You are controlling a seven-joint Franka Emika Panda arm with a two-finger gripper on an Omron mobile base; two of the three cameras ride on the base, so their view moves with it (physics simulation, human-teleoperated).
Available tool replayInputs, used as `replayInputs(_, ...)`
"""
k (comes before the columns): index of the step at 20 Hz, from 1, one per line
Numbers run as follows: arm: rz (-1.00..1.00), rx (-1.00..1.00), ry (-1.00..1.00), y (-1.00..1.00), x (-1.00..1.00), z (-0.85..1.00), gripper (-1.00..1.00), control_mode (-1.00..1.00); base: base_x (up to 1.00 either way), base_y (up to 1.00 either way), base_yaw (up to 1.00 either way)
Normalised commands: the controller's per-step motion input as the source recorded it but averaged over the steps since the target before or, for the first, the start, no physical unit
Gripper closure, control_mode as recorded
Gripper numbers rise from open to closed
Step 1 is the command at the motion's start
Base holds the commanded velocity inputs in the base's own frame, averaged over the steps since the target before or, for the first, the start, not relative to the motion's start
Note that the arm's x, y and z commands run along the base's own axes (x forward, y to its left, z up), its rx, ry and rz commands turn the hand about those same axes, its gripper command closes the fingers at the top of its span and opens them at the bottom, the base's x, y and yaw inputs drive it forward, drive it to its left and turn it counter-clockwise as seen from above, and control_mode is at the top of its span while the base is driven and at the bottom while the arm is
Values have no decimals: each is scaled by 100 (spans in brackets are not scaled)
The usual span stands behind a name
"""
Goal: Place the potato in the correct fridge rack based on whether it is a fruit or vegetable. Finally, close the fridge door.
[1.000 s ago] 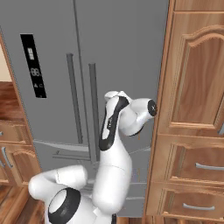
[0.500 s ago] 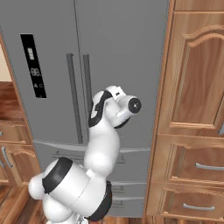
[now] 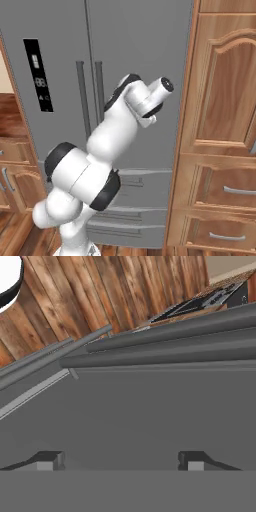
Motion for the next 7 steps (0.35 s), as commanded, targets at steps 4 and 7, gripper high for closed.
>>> replayInputs(4,-34,-2,-6,0,31,-74,-100,-100,0,0,0)
replayInputs(7,-44,-8,-31,4,-25,-100,-100,-100,0,0,0)
